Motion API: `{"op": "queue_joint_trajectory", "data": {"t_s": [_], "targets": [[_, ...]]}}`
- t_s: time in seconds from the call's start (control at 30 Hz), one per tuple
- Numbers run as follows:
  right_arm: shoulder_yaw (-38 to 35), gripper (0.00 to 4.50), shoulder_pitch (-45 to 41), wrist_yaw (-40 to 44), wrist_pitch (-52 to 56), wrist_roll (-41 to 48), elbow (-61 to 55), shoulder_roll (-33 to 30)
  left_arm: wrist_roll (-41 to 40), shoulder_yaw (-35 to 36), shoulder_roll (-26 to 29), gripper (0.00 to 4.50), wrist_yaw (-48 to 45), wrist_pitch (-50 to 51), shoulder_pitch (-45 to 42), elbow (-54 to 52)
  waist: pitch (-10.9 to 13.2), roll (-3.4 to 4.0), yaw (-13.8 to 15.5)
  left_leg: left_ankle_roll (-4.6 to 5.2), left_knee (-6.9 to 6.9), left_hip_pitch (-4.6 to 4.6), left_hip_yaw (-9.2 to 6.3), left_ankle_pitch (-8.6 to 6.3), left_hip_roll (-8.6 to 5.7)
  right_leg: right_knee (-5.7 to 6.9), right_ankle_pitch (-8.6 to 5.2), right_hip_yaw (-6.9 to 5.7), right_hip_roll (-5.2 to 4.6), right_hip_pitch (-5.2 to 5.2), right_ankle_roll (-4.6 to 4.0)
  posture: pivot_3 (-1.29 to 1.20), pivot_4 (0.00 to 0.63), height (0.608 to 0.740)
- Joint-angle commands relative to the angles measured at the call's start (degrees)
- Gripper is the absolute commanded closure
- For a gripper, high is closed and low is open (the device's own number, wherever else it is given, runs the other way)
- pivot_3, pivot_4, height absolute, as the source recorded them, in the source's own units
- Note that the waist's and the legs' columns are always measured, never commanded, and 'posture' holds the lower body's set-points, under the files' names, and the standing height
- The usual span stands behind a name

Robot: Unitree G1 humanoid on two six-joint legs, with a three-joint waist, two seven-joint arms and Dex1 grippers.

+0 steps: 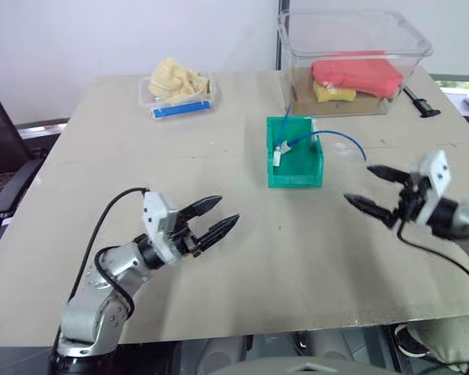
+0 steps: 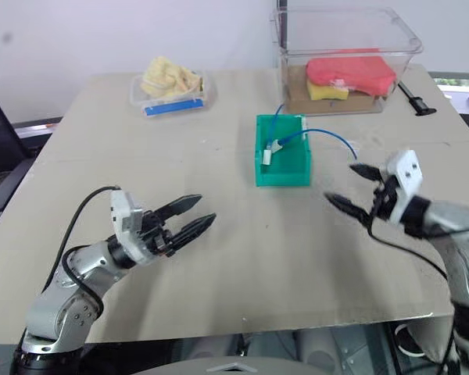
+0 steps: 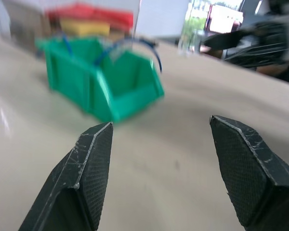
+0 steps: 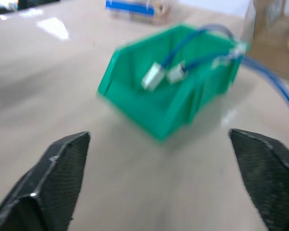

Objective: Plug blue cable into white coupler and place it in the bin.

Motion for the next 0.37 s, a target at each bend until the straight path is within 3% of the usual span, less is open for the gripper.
{"op": "queue_joint_trajectory", "data": {"t_s": [0.03,0.17,0.37], "targets": [[-5.75,0.08,10.44,1.87,-7.88,-2.82,-6.59,-1.09,0.73,2.27,3.57,1.23,-4.38,-2.36,1.90,1.66,0.00,0.00,-0.04,0.00,0.01,0.07,0.01,0.00,0.00,-0.01,-0.01,0.00,0.00,0.08,0.01,0.00,0.150,0.740],[-10.34,0.08,23.95,3.36,-15.42,-5.60,-7.86,0.26,1.05,4.79,7.59,1.23,-7.53,-2.91,3.50,4.73,0.06,-0.02,0.01,0.00,0.02,0.43,0.18,0.00,0.08,-0.03,-0.12,-0.14,0.08,0.49,0.14,0.00,0.150,0.740],[-14.41,0.08,34.06,5.18,-19.94,-6.40,-6.84,0.36,1.82,6.16,11.58,1.23,-11.92,-3.19,6.58,7.46,0.20,-0.07,-0.23,0.10,0.01,1.00,0.22,-0.08,0.21,-0.08,-0.37,0.05,0.04,1.03,0.09,0.00,0.150,0.740]]}}
